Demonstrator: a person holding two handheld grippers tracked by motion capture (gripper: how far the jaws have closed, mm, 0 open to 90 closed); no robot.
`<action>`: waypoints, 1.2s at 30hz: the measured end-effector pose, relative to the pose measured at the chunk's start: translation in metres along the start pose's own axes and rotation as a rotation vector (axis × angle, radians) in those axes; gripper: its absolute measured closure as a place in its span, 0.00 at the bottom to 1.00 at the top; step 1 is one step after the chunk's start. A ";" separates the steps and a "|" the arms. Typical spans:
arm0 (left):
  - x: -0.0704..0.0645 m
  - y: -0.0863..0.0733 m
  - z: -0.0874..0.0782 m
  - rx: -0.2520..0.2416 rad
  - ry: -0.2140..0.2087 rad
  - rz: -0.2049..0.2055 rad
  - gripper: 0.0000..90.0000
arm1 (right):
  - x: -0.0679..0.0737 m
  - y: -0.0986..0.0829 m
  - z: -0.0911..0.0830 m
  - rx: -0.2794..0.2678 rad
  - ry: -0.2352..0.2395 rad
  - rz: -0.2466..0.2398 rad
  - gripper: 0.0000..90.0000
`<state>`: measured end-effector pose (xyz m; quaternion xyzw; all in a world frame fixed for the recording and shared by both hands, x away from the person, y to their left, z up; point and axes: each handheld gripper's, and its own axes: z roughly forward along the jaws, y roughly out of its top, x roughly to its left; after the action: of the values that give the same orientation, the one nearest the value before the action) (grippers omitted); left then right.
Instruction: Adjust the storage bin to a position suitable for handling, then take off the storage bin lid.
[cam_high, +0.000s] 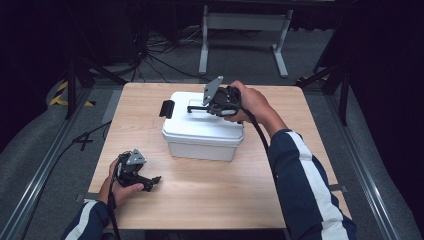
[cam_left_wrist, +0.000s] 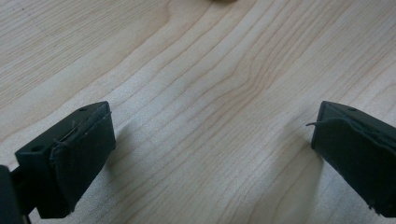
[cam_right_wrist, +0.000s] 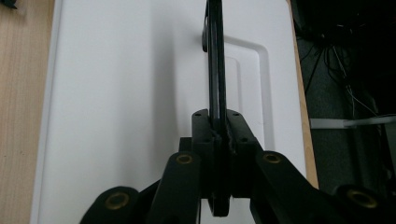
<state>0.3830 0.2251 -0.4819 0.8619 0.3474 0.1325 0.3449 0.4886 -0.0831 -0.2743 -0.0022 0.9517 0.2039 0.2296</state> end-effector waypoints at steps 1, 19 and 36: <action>0.000 0.000 0.000 0.000 0.000 -0.002 0.00 | -0.001 -0.001 -0.001 -0.006 -0.004 0.001 0.94; -0.001 0.000 0.000 -0.001 0.000 -0.006 0.00 | 0.000 -0.010 -0.037 -0.055 -0.052 -0.007 0.94; -0.001 -0.001 -0.001 0.005 -0.004 -0.006 0.00 | 0.013 -0.059 -0.081 -0.060 -0.111 0.062 0.94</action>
<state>0.3815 0.2255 -0.4816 0.8618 0.3499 0.1290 0.3438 0.4470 -0.1675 -0.2369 0.0318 0.9305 0.2392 0.2755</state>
